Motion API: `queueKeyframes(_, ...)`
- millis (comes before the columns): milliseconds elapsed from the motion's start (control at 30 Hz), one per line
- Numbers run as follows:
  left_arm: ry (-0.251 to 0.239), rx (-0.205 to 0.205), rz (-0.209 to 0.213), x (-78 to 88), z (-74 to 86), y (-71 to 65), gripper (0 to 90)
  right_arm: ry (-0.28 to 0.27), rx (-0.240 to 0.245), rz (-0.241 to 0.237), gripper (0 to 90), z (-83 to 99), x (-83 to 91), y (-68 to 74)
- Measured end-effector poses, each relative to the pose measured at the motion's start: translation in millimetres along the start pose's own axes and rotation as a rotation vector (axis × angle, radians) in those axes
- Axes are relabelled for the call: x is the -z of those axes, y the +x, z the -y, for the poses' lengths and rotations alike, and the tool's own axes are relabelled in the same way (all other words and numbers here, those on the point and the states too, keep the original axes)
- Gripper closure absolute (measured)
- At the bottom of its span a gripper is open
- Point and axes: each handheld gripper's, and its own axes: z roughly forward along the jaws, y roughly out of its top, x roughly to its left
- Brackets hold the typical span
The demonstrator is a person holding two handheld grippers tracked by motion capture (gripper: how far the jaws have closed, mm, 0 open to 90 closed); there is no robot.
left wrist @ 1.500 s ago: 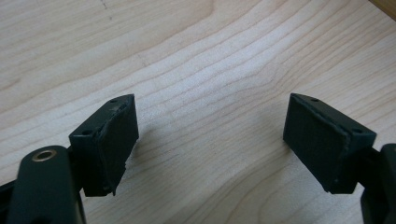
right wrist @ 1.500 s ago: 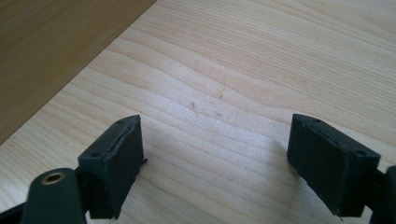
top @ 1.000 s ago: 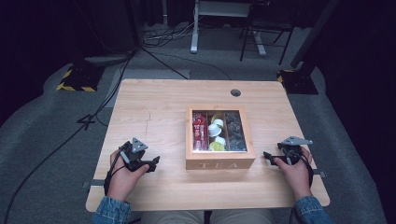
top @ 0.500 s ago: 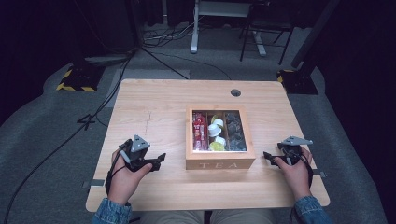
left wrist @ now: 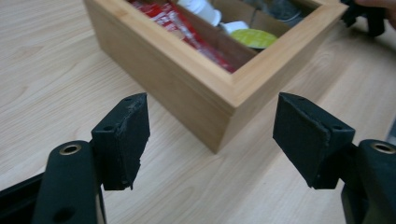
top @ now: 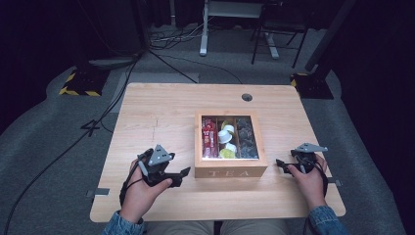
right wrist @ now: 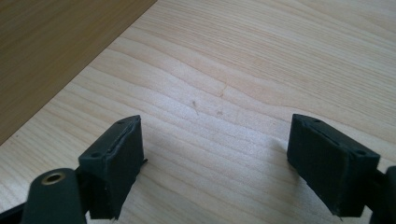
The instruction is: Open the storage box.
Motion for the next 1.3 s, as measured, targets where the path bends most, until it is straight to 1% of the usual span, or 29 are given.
queueKeyframes(33, 0.002, 0.001, 0.01, -0.8, -0.4, -1.9, 27.5, 0.0, 0.0, 0.0, 18.5, 0.0, 0.0, 0.0)
queueKeyframes(133, 0.007, -0.015, 0.029, -6.6, -0.4, -6.6, 27.7, 0.0, 0.0, 0.0, 18.5, 0.0, 0.0, 0.0)
queueKeyframes(233, 0.016, -0.025, 0.019, -15.2, 2.4, -8.8, 28.3, 0.0, 0.0, 0.0, 18.5, 0.0, 0.0, 0.0)
queueKeyframes(300, 0.023, -0.027, 0.021, -21.2, 4.8, -9.1, 29.7, 0.0, 0.0, 0.0, 18.5, 0.0, 0.0, 0.0)
queueKeyframes(367, 0.025, -0.031, 0.023, -27.8, 8.1, -9.6, 35.0, 0.0, 0.0, 0.0, 18.5, 0.0, 0.0, 0.0)
queueKeyframes(400, 0.014, -0.031, 0.017, -29.6, 8.9, -9.4, 39.4, 0.0, 0.0, 0.0, 18.5, 0.0, 0.0, 0.0)
queueKeyframes(433, -0.008, -0.032, 0.003, -32.2, 10.5, -9.1, 49.4, 0.001, 0.001, 0.0, 18.5, 0.0, 0.0, 0.0)
queueKeyframes(467, -0.007, -0.042, -0.018, -35.2, 12.2, -8.9, 49.4, 0.001, 0.001, 0.0, 18.5, 0.0, 0.0, 0.0)
queueKeyframes(500, 0.014, -0.047, -0.008, -40.2, 15.3, -9.8, 55.8, 0.001, 0.0, 0.0, 18.6, 0.0, 0.0, 0.1)
queueKeyframes(533, 0.014, -0.047, -0.008, -40.2, 15.3, -9.8, 57.6, 0.001, 0.0, 0.0, 18.6, 0.0, 0.0, 0.1)
queueKeyframes(600, 0.014, -0.032, 0.02, -43.1, 17.0, -11.0, 59.0, 0.001, 0.001, 0.0, 18.6, 0.0, 0.1, 0.1)
queueKeyframes(700, 0.032, -0.048, 0.008, -45.9, 18.3, -11.5, 61.5, 0.001, 0.001, 0.0, 18.6, 0.0, 0.1, 0.1)
queueKeyframes(833, 0.043, -0.058, 0.004, -50.1, 20.8, -12.9, 66.6, 0.001, 0.0, 0.0, 18.6, 0.0, 0.1, 0.1)
queueKeyframes(867, 0.048, -0.064, -0.007, -50.9, 21.1, -13.6, 67.5, 0.001, 0.001, 0.0, 18.6, 0.0, 0.1, 0.1)
queueKeyframes(1000, 0.056, -0.074, -0.023, -50.1, 21.1, -13.5, 75.5, 0.001, 0.0, 0.0, 18.6, 0.0, 0.1, 0.1)
queueKeyframes(1067, 0.057, -0.066, -0.015, -50.0, 21.2, -13.3, 77.1, 0.001, 0.0, 0.0, 18.6, 0.0, 0.1, 0.0)
queueKeyframes(1200, 0.061, -0.07, -0.021, -49.4, 20.8, -13.5, 79.1, 0.001, 0.0, 0.0, 18.6, 0.0, 0.0, 0.0)
queueKeyframes(1300, 0.063, -0.081, -0.025, -48.5, 19.6, -13.8, 79.6, -0.002, -0.003, -0.002, 19.0, -0.1, 0.1, -0.9)
